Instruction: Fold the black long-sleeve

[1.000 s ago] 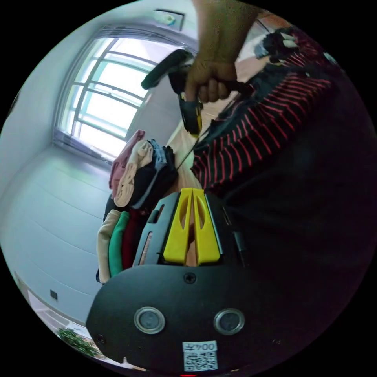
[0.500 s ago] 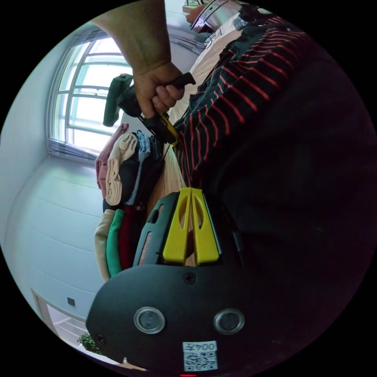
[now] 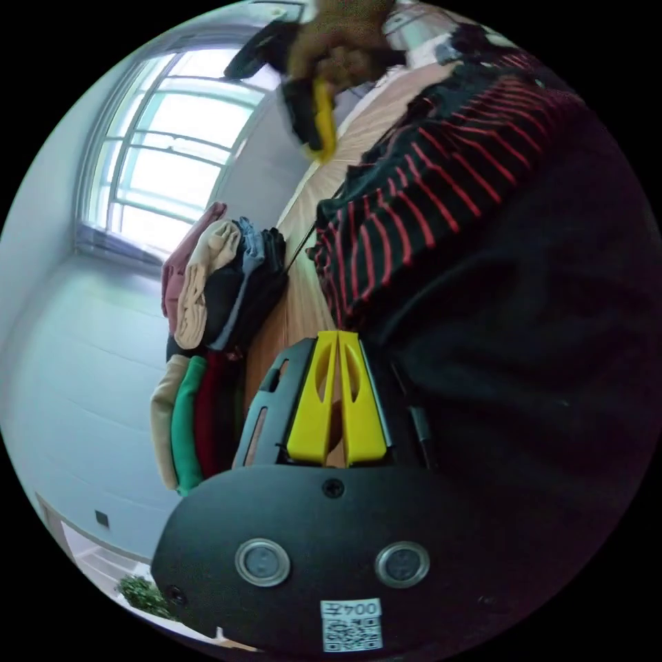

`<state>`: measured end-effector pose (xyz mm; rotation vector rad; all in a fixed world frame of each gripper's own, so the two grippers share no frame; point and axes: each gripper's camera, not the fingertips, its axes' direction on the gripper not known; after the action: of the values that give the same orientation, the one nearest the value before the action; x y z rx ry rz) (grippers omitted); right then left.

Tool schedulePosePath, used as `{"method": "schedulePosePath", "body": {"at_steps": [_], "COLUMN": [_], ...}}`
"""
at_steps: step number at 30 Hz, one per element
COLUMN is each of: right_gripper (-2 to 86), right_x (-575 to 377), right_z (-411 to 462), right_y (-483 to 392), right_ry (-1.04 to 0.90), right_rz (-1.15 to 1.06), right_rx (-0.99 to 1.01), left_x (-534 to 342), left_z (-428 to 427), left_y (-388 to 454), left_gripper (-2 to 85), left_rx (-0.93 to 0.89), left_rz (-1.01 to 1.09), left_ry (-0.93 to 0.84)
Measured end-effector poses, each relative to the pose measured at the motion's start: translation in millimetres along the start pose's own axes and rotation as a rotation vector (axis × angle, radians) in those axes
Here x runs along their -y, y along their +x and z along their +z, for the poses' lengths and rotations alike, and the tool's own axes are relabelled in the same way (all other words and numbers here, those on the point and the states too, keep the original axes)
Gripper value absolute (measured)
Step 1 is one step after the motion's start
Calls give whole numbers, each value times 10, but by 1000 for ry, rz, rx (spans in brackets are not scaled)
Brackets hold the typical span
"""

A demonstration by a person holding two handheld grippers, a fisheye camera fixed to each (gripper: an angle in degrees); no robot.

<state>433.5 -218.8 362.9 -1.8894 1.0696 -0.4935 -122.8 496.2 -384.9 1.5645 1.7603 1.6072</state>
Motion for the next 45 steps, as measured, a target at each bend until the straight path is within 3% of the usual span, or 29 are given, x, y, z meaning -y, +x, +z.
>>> {"method": "schedulePosePath", "body": {"at_steps": [4,8,12,17,21,23,26,31,36,40,45], "right_gripper": [67,67,68,72,13,5,11,54,71,83,14], "right_x": [-988,-1681,-1727,-1388,-1289,-1271,-1349,-1405,-1560,-1624,-1515], "right_z": [-289,-362,-229,5,182,106,12,-136,-304,-54,298], "right_y": [232,324,176,-46,-211,-107,266,232,-546,-1203,-1426], "right_ry": [-75,-99,-106,-101,-166,-136,-82,-23,36,-35,-135], "right_rz": [76,183,122,-14,-102,-12,242,381,218,-5,-139], "right_rx": [-134,-175,-240,-169,-240,-310,-221,-217,-156,-245,-402], "left_x": [71,432,765,711,623,636,633,692,873,1254,1690], "left_z": [-122,-55,220,282,271,275,259,210,-81,-285,-304], "left_y": [-532,-581,-276,52,138,135,157,146,-231,-324,120], "left_gripper": [4,4,3,2,1,1,1,2,4,5,4], "left_rx": [58,31,-26,-10,15,11,22,36,79,-123,-311], "left_rz": [-108,-38,108,177,141,125,121,158,58,65,203], "left_ry": [65,115,41,1,9,2,9,-6,103,223,256]}}
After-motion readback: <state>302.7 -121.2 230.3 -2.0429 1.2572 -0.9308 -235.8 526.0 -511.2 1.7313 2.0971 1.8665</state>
